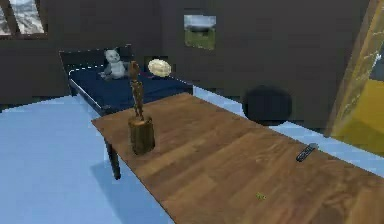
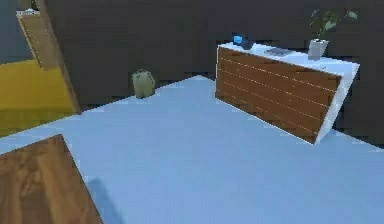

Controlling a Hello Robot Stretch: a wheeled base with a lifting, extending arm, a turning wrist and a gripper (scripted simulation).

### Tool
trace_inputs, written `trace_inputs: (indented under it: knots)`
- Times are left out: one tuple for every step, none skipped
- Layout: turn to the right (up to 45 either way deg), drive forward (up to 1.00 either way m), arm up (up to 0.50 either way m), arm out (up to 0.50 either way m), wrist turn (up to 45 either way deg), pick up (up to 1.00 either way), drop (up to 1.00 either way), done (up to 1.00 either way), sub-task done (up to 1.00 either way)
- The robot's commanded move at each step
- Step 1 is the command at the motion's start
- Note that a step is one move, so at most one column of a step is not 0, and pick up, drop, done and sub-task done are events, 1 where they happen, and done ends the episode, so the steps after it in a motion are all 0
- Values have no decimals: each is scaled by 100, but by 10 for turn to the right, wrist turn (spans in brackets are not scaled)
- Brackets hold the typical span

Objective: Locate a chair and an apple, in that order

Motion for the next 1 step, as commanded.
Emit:
trace_inputs:
  knots:
    - [450,0,0,0,0,0,0,0,0]
